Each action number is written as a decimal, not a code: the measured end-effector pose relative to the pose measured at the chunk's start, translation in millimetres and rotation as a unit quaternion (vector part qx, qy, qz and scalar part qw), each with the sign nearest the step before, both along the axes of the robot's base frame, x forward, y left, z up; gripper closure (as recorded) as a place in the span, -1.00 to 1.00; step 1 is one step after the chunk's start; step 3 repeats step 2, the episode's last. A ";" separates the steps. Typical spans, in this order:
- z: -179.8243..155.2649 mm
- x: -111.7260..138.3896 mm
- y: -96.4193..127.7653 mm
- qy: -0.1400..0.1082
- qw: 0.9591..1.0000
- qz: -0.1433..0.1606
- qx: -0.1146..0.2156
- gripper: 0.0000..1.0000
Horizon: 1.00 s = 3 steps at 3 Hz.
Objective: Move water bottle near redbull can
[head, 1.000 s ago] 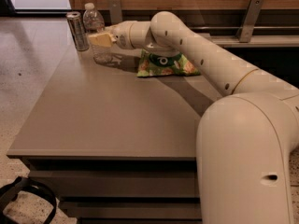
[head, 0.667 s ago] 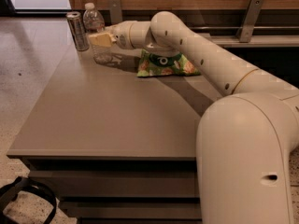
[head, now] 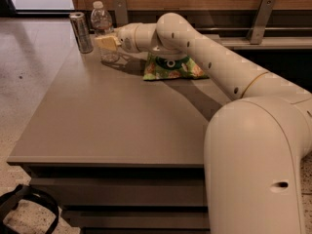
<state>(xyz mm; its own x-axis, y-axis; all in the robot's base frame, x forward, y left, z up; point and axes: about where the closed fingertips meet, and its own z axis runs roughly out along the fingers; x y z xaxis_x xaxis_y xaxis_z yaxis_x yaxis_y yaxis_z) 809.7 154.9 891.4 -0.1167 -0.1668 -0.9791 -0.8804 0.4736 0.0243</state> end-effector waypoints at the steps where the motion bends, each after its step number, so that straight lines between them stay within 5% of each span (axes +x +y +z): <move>1: -0.9 -0.7 3.1 0.001 1.000 0.002 0.000 -1.00; 3: -0.9 -0.7 3.2 0.001 1.000 0.002 0.000 -1.00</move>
Offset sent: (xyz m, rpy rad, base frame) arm -0.0007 0.0031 -0.0009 0.0003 0.0015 0.0042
